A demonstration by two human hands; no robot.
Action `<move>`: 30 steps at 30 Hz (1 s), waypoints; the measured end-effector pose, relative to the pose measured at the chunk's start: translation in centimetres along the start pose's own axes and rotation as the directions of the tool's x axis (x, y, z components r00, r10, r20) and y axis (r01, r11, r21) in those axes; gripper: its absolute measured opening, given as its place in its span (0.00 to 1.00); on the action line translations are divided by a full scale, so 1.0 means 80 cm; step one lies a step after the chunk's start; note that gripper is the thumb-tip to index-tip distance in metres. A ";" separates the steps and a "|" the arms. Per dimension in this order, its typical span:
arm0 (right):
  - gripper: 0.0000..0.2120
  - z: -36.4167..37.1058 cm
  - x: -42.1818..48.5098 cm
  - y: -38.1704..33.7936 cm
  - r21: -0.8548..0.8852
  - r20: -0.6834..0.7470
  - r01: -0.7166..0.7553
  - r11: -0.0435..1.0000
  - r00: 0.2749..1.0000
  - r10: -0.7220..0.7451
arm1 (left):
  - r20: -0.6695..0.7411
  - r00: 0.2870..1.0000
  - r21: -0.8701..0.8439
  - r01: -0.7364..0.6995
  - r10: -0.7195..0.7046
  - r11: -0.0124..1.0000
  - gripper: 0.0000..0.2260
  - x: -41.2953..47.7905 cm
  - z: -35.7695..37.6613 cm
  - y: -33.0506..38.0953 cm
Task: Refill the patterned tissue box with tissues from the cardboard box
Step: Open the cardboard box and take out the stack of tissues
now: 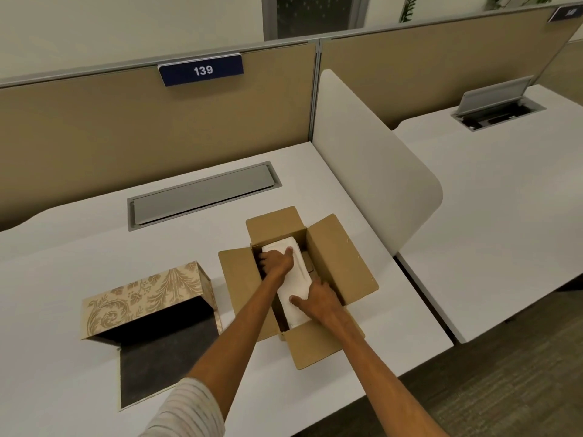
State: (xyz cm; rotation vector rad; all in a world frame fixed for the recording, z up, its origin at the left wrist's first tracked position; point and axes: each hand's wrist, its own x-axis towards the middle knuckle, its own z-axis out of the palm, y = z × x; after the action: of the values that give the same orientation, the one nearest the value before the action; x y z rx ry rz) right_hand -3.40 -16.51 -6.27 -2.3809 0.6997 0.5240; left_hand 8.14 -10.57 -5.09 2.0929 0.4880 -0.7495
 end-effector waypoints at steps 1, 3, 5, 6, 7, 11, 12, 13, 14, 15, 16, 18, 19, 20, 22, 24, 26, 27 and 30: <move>0.40 0.000 0.005 0.001 -0.010 0.045 -0.022 1.000 0.999 0.022 | 0.019 1.000 -0.040 0.008 -0.007 0.999 0.42 0.005 0.001 -0.001; 0.43 0.001 0.015 0.001 -0.034 0.138 -0.072 0.997 0.987 0.076 | 0.033 0.999 -0.110 0.013 -0.010 0.994 0.43 0.011 0.005 -0.005; 0.46 0.001 0.023 0.002 -0.054 0.213 -0.114 0.992 0.969 0.123 | 0.028 1.000 -0.159 0.004 0.001 0.987 0.43 0.016 0.009 -0.006; 0.47 0.000 0.027 0.003 -0.055 0.239 -0.128 0.990 0.961 0.137 | 0.029 1.000 -0.177 -0.003 0.008 0.984 0.43 0.017 0.010 -0.006; 0.47 -0.001 0.031 0.004 -0.051 0.260 -0.137 0.989 0.955 0.145 | 0.032 0.999 -0.192 -0.008 0.014 0.981 0.43 0.018 0.011 -0.006; 0.46 0.003 0.038 0.007 -0.033 0.286 -0.131 0.991 0.949 0.135 | 0.034 0.999 -0.269 0.011 -0.002 0.963 0.45 0.021 0.011 -0.013; 0.46 0.005 0.039 0.008 -0.018 0.283 -0.134 0.991 0.950 0.133 | 0.038 0.999 -0.293 0.016 -0.005 0.956 0.45 0.022 0.011 -0.015; 0.46 0.006 0.039 0.008 0.000 0.280 -0.137 0.991 0.951 0.131 | 0.046 0.999 -0.314 0.022 -0.008 0.949 0.45 0.024 0.011 -0.017; 0.45 0.007 0.040 0.009 0.017 0.279 -0.140 0.990 0.951 0.129 | 0.053 0.999 -0.333 0.028 -0.011 0.943 0.45 0.025 0.011 -0.018; 0.44 0.006 0.041 0.009 0.035 0.284 -0.142 0.989 0.950 0.127 | 0.059 0.998 -0.348 0.032 -0.012 0.937 0.44 0.027 0.012 -0.019; 0.43 0.005 0.043 0.010 0.057 0.294 -0.148 0.987 0.948 0.125 | 0.064 0.998 -0.362 0.035 -0.012 0.931 0.43 0.029 0.012 -0.020; 0.42 0.002 0.045 0.010 0.103 0.311 -0.167 0.980 0.942 0.128 | 0.071 0.997 -0.390 0.037 -0.010 0.920 0.41 0.031 0.012 -0.020; 0.43 0.002 0.047 0.011 0.121 0.316 -0.180 0.976 0.939 0.134 | 0.073 0.997 -0.401 0.036 -0.007 0.915 0.40 0.031 0.012 -0.021; 0.44 0.001 0.047 0.011 0.141 0.318 -0.196 0.970 0.937 0.144 | 0.075 0.997 -0.411 0.035 -0.004 0.911 0.40 0.031 0.012 -0.021; 0.47 0.001 0.048 0.012 0.196 0.316 -0.235 0.952 0.934 0.166 | 0.081 0.997 -0.430 0.030 0.005 0.902 0.39 0.031 0.012 -0.021; 0.48 0.000 0.047 0.012 0.254 0.324 -0.260 0.931 0.930 0.172 | 0.092 0.996 -0.456 0.028 0.015 0.890 0.39 0.030 0.012 -0.021; 0.47 -0.002 0.047 0.013 0.313 0.342 -0.285 0.906 0.924 0.173 | 0.100 0.995 -0.467 0.026 0.023 0.884 0.39 0.029 0.012 -0.022; 0.47 -0.003 0.047 0.013 0.340 0.352 -0.299 0.892 0.920 0.174 | 0.101 0.995 -0.465 0.025 0.025 0.885 0.38 0.028 0.011 -0.022; 0.44 -0.005 0.044 0.011 0.397 0.387 -0.323 0.859 0.908 0.162 | 0.116 0.993 -0.447 0.024 0.031 0.894 0.35 0.024 0.008 -0.028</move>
State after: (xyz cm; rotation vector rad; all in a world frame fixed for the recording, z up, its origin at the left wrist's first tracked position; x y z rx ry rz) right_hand -1.05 -18.63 -8.12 -1.7158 0.8634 0.7663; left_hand 8.09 -9.65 -7.92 1.6079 0.5336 -0.6810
